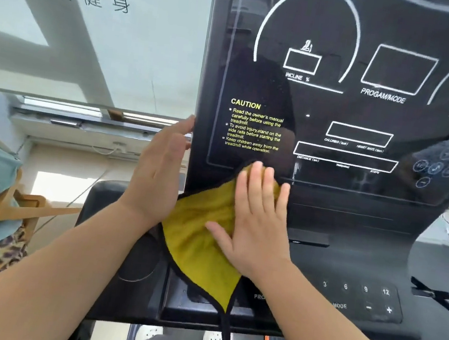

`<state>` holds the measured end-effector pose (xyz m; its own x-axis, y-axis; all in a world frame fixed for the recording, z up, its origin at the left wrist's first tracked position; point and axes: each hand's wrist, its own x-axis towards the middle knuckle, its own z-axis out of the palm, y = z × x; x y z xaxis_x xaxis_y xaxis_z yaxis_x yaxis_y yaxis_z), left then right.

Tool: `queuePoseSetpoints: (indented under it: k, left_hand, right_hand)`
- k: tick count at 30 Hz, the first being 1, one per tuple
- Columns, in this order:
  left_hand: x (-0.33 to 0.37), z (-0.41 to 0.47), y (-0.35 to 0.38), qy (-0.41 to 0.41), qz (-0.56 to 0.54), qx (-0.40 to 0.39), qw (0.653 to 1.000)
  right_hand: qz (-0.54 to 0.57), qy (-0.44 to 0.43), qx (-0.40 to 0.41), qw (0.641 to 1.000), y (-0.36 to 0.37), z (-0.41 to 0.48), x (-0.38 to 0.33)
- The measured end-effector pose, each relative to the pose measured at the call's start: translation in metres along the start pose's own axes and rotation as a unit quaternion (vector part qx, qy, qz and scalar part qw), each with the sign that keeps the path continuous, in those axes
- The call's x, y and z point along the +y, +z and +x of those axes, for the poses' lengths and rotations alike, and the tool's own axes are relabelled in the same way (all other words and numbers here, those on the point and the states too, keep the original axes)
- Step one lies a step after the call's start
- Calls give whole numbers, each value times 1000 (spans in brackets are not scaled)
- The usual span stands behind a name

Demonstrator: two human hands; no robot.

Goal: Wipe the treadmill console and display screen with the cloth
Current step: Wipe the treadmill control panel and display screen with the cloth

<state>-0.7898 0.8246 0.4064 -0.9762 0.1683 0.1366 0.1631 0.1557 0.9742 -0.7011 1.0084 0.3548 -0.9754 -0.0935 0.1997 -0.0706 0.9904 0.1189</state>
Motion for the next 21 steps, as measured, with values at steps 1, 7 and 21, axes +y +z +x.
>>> queuePoseSetpoints:
  k: [1, 7, 21]
  left_hand:
    - [0, 2, -1, 0, -1, -1, 1000]
    - [1, 2, -6, -22, -13, -19, 999]
    - [35, 19, 4, 66, 18, 28, 997]
  right_hand:
    - [8, 35, 16, 999, -6, 6, 6]
    - [40, 103, 170, 979, -51, 90, 35]
    - [-67, -153, 139, 976, -5, 58, 26]
